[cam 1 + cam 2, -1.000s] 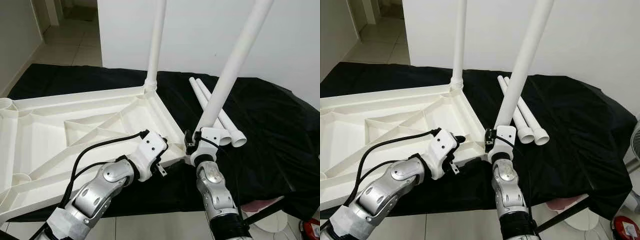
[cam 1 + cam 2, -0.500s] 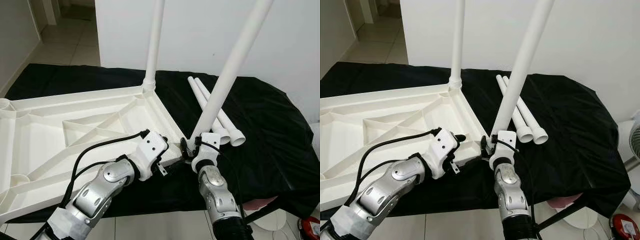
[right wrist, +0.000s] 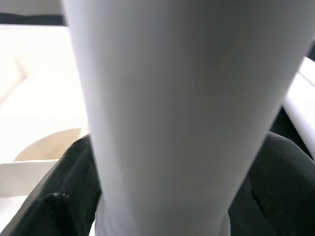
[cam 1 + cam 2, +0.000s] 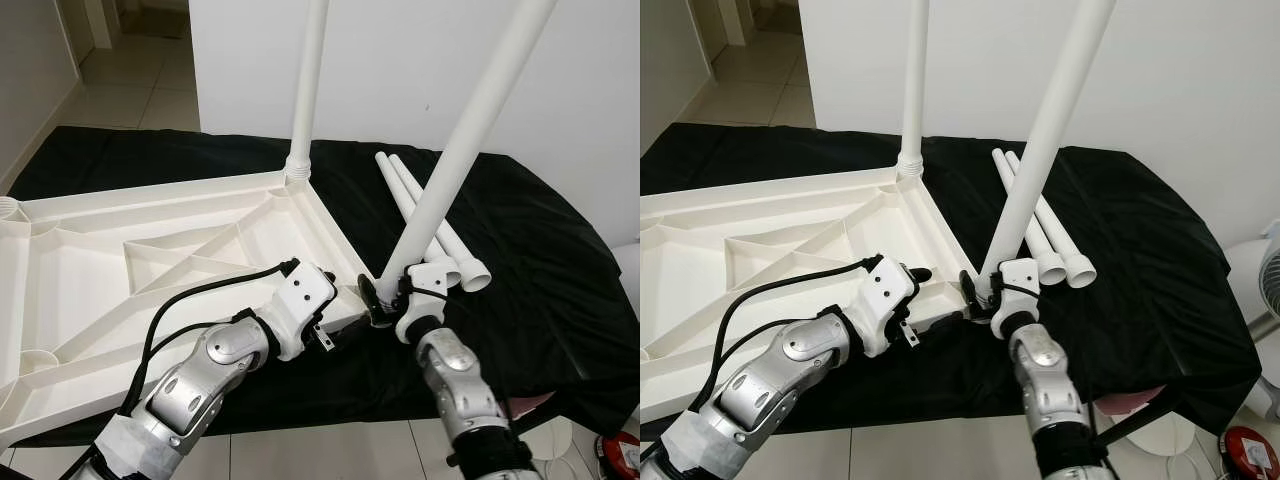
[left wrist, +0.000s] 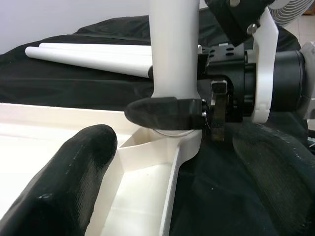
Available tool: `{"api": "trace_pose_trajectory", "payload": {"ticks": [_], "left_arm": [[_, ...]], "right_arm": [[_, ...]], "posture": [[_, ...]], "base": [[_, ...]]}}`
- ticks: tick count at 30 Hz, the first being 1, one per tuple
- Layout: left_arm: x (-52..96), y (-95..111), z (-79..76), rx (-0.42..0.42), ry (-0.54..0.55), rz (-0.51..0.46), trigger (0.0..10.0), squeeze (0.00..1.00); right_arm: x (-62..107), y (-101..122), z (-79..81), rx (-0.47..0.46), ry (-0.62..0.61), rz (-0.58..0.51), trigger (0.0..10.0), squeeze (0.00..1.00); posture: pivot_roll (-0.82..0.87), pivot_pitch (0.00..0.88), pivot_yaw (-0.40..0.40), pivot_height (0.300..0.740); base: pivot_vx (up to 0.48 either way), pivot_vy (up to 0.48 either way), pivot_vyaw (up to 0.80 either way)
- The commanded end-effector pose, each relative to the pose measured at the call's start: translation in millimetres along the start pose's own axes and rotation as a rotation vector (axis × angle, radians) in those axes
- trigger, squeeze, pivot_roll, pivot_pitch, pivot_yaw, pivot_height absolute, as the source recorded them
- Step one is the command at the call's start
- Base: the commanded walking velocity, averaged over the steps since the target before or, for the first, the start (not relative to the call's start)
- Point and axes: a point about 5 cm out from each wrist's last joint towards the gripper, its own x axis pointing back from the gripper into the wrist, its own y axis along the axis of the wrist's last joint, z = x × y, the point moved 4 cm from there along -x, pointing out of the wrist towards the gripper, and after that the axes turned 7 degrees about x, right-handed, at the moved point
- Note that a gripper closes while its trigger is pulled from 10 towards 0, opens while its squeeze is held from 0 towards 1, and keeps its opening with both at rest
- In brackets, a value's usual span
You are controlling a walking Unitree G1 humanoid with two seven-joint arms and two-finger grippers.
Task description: Building children table
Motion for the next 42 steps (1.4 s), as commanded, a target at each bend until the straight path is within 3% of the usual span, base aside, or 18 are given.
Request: {"api": "trace_pose_trajectory", "payload": {"ticks": [1,8,18,19,20,22,23,25,37,38,42], "left_arm": [[-1.6,-1.1,-8.6,-0.017,-0.098,0.014,10.0,0.00],[-2.9,0.8,-7.6,-0.020,-0.096,0.007,10.0,0.00],[-1.8,1.5,-7.2,-0.018,-0.090,0.006,10.0,0.00],[-1.4,1.5,-6.5,-0.018,-0.087,0.006,10.0,0.00],[-1.0,1.7,-6.0,-0.017,-0.084,0.007,10.0,0.00],[-1.0,1.7,-6.0,-0.017,-0.084,0.007,10.0,0.00],[-0.8,1.6,-5.6,-0.017,-0.082,0.008,10.0,0.00],[-0.6,1.6,-5.5,-0.017,-0.082,0.008,10.0,0.00],[-1.5,1.5,-6.9,-0.017,-0.092,0.009,10.0,0.00],[-1.7,1.3,-7.3,-0.015,-0.095,0.010,10.0,0.00],[-1.5,0.3,-8.2,-0.013,-0.099,0.014,10.0,0.00]], "right_arm": [[-0.3,1.7,-3.4,0.006,0.019,-0.013,10.0,0.00],[-9.0,12.3,-3.0,0.036,0.170,-0.071,10.0,0.00],[-15.3,7.9,0.2,0.064,0.252,-0.055,10.0,0.00],[-15.4,4.8,2.4,0.066,0.277,-0.044,5.6,0.00],[-15.2,2.5,3.7,0.068,0.293,-0.036,4.1,0.00],[-15.2,2.5,3.7,0.068,0.293,-0.036,4.1,0.00],[-14.9,0.5,4.1,0.069,0.307,-0.032,0.2,0.00],[-14.0,-1.6,4.1,0.067,0.317,-0.027,0.0,0.00],[-8.1,-10.5,4.2,0.064,0.344,-0.021,0.0,0.00],[-7.2,-14.4,3.4,0.049,0.327,-0.006,10.0,0.00],[-7.2,-18.6,1.6,0.018,0.288,0.018,10.0,0.00]], "posture": [[0.01,0.000,-0.109,0.740],[0.02,0.000,-0.111,0.740],[0.03,0.000,-0.114,0.740],[0.03,0.000,-0.115,0.740],[0.03,0.000,-0.115,0.740],[0.03,0.000,-0.115,0.740],[0.03,0.000,-0.115,0.740],[0.03,0.000,-0.114,0.740],[0.02,0.000,-0.103,0.740],[0.01,0.000,-0.101,0.740],[0.01,0.000,-0.101,0.740]], "base": [[0.000,0.000,0.00],[0.000,0.000,0.00],[0.000,0.000,0.00],[0.000,0.000,0.00],[0.000,0.000,0.00],[0.000,0.000,0.00],[0.000,0.000,0.00],[0.000,0.000,0.00],[0.000,0.000,0.00],[0.000,0.000,0.00],[0.000,0.000,0.00]]}}
